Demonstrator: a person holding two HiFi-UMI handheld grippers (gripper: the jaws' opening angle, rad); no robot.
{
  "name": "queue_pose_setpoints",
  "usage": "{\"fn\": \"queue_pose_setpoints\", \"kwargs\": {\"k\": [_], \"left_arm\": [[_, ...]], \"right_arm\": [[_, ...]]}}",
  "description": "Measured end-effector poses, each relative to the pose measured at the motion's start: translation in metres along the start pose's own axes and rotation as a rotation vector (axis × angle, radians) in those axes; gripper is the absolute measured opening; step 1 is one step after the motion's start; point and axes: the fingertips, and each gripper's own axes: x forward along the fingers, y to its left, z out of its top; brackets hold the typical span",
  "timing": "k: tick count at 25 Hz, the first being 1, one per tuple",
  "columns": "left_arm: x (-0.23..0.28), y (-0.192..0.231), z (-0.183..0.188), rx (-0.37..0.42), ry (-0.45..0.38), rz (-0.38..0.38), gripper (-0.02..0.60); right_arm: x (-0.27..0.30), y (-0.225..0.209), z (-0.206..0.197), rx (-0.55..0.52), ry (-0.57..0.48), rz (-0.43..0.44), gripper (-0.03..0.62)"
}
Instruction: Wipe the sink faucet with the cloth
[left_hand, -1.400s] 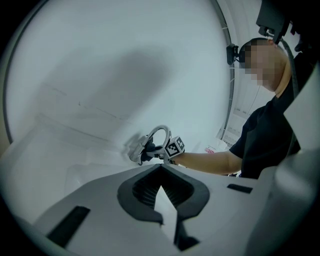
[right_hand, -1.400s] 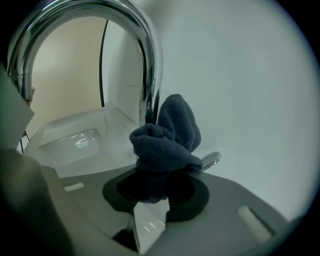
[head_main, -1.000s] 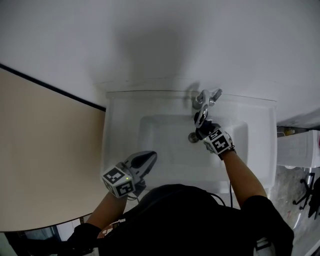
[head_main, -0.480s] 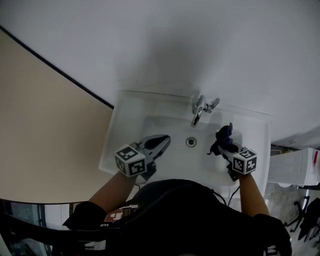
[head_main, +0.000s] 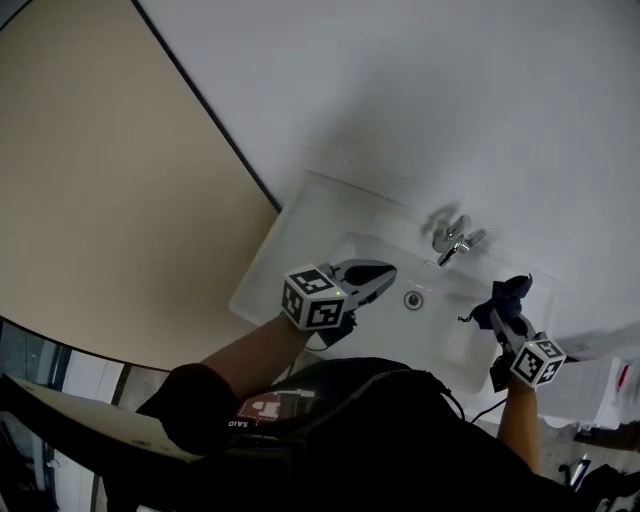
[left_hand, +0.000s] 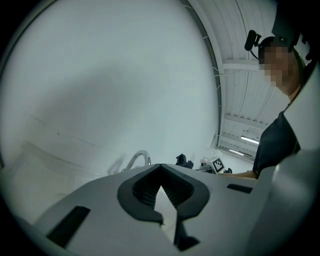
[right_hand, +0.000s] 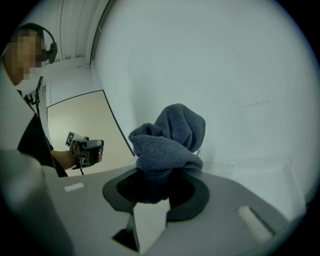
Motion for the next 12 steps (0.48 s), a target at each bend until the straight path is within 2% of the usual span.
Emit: {"fn": "queue_pose_setpoints", "kwargs": {"k": [3,7,12], "left_arm": [[-0.032,0.016,0.004,0.010,0.015,-0.023,0.000],[-0.061,0.031,0.005,0.025,0.047,-0.051,0.000],[-0.084,0.033,0.000,0.045,0.036,-0.003,0.000]], "right_arm": [[0.014,0.036,-0.003,0.018,-0.020,-0.018,0.101],[0.030,0.062,0.000,0.050,-0.059,-0.048,0.101],[0.027,0.068,0.007,0.018,-0.082,-0.037,0.101]]}}
